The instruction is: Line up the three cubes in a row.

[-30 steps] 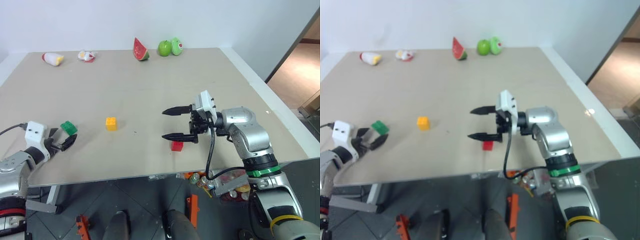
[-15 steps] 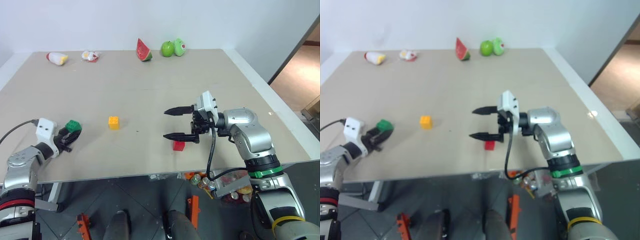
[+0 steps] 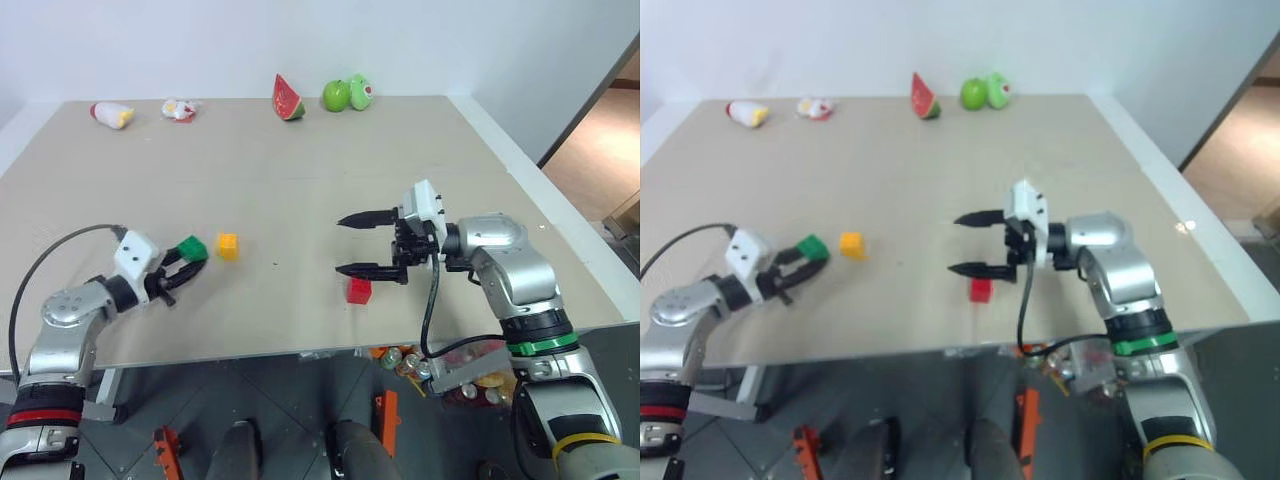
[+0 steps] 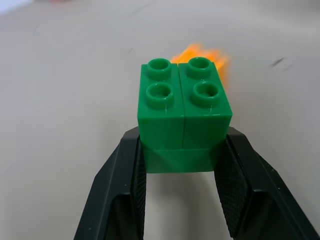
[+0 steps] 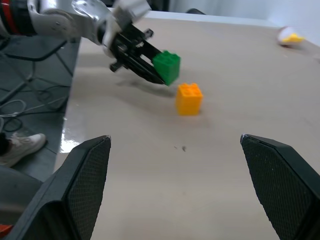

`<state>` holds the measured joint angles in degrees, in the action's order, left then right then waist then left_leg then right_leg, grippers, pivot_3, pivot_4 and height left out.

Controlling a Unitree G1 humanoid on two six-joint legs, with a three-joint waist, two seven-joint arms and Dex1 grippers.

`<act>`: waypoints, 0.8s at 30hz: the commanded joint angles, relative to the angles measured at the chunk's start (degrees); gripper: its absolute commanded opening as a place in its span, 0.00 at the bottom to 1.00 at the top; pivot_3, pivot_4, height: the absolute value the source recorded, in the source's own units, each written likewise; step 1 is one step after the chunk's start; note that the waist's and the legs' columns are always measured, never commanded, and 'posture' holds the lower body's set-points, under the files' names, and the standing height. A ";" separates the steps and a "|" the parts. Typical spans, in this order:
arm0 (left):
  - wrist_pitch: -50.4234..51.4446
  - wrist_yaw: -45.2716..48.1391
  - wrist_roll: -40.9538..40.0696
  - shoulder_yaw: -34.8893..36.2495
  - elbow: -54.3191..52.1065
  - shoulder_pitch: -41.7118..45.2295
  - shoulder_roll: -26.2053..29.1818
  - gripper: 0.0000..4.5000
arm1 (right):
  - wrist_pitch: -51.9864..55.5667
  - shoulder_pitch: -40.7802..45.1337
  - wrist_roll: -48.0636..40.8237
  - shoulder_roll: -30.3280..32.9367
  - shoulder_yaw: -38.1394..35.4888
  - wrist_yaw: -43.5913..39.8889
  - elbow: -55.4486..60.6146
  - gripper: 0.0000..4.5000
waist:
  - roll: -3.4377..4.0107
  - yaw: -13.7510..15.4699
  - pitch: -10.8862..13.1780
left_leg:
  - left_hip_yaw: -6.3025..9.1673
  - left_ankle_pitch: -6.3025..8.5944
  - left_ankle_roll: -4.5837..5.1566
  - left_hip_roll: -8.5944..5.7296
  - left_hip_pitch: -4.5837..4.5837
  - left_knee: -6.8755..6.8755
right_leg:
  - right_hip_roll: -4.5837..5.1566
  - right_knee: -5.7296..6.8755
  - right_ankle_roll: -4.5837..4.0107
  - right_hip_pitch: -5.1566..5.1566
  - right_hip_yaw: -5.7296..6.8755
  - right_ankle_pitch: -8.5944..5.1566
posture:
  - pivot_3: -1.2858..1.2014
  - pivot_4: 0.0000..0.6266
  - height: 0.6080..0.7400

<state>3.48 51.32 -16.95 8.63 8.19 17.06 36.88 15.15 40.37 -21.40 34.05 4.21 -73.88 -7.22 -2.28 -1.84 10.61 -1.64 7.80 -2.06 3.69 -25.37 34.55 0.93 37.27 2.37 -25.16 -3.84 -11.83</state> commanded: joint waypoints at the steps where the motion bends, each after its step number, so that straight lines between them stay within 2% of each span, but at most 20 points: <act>1: 3.83 1.61 -4.09 -1.95 -10.10 2.54 -0.50 0.29 | 0.59 -1.44 -1.65 3.33 -4.51 0.56 0.43 0.96 | 0.00 0.06 0.00 | 0.00 0.00 0.00 0.00 0.00 0.00 | 0.00 0.00 0.02 0.01 0.00 -0.01 | 0.52 0.24 1.00; 3: 6.65 2.62 -5.58 -4.78 -14.81 3.11 -1.49 0.29 | 1.02 -2.88 -1.77 4.84 -5.98 1.51 0.66 0.96 | 0.00 0.29 0.00 | 0.01 0.00 0.00 -0.02 -0.02 0.02 | 0.01 -0.01 0.11 0.05 -0.01 -0.07 | 0.52 0.24 1.00; 6: 7.55 4.08 -4.82 -8.28 -16.31 2.73 -2.31 0.29 | 1.84 -4.73 -2.10 5.72 -6.94 2.79 2.03 0.96 | 0.00 0.29 0.00 | -0.05 0.00 0.00 -0.07 0.01 0.04 | 0.02 -0.03 0.19 0.07 -0.14 -0.06 | 0.52 0.24 1.00; 10: 5.14 6.13 -1.50 -13.53 -11.86 2.84 -4.02 0.29 | 3.65 -8.45 -2.84 6.82 -7.81 4.11 5.45 0.96 | 0.03 -0.12 0.00 | 0.02 0.00 0.02 -0.04 0.10 0.04 | -0.14 -0.01 0.14 0.07 -0.21 -0.02 | 0.52 0.24 1.00; 15: -0.50 7.08 3.81 -18.54 -1.49 6.74 -7.87 0.29 | 5.43 -13.54 -3.06 9.14 -9.23 5.62 9.05 0.96 | 0.03 -0.05 0.00 | 0.05 -0.01 0.04 -0.06 0.10 0.12 | -0.18 0.00 0.18 0.11 -0.29 0.03 | 0.52 0.24 1.00; 19: -3.70 7.15 6.08 -20.05 5.26 10.30 -11.00 0.29 | 6.71 -16.59 -4.21 10.64 -10.47 6.19 11.63 0.96 | 0.03 0.07 0.00 | 0.05 -0.01 0.04 -0.09 0.04 0.33 | -0.16 -0.01 0.29 0.17 -0.31 0.10 | 0.52 0.24 1.00; 24: -4.10 9.07 5.62 -20.99 8.16 13.10 -14.79 0.29 | 7.78 -19.35 -5.01 11.52 -11.51 7.21 13.61 0.96 | 0.03 0.08 0.00 | 0.04 -0.01 0.05 -0.09 0.01 0.41 | -0.16 -0.02 0.34 0.17 -0.35 0.14 | 0.52 0.24 1.00</act>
<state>0.37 59.48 -11.15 -12.14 16.34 29.03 22.52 22.74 21.14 -25.20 44.64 -5.15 -67.12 3.81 -2.24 -1.76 10.61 -1.59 7.79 -2.02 3.60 -25.35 34.96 0.76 37.25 2.71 -24.99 -4.19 -11.69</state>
